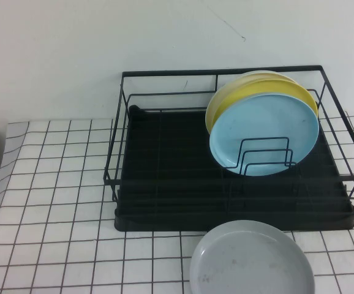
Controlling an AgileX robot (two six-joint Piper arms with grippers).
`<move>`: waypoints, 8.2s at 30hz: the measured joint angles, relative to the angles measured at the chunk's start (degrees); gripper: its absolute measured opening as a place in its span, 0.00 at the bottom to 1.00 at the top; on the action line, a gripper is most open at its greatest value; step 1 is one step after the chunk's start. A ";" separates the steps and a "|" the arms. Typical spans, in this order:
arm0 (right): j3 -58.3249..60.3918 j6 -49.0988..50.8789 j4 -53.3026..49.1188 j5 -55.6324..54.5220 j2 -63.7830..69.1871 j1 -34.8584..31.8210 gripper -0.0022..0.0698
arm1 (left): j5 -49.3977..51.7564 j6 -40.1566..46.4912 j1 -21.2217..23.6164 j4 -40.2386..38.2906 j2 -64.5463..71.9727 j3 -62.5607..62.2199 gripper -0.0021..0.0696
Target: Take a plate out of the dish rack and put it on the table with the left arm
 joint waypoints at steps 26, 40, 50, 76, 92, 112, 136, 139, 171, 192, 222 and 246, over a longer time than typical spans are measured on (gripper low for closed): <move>0.00 0.11 0.00 0.00 0.00 0.00 0.02 | 0.00 0.00 0.00 0.00 0.00 0.00 0.02; 0.00 0.11 0.00 0.00 0.00 0.00 0.02 | 0.00 0.13 0.00 0.00 0.00 0.00 0.02; 0.00 0.11 0.00 0.00 0.00 0.00 0.02 | 0.00 0.13 0.00 0.00 0.00 0.00 0.02; 0.00 0.11 0.00 0.00 0.00 0.00 0.02 | 0.00 -0.10 0.00 0.00 0.00 0.00 0.02; 0.00 0.11 0.00 0.00 0.00 0.00 0.02 | 0.00 0.02 0.00 0.40 0.00 0.00 0.02; 0.00 0.11 0.00 0.00 0.00 0.00 0.02 | -48.70 0.38 0.00 1.99 0.00 0.48 0.02; 0.00 0.19 0.00 0.00 0.00 0.00 0.02 | 11.96 34.86 -0.73 -32.49 38.99 -42.12 0.02; 0.00 0.19 0.00 0.00 0.00 0.00 0.02 | 16.38 53.61 -1.35 -46.91 46.73 -46.42 0.02; 0.00 0.19 0.00 0.00 0.00 0.00 0.02 | 13.93 100.81 -19.43 -70.45 109.16 -87.29 0.56; 0.00 -0.01 0.00 0.00 0.00 0.00 0.02 | 0.71 112.07 -21.06 -77.42 116.39 -89.15 0.25; 0.00 -0.01 0.00 0.00 0.00 0.00 0.02 | 26.97 51.19 -20.71 -52.14 89.00 -89.37 0.07; 0.00 0.10 0.00 0.00 0.00 0.00 0.02 | 7.81 41.64 -28.74 -47.23 90.74 -58.53 0.07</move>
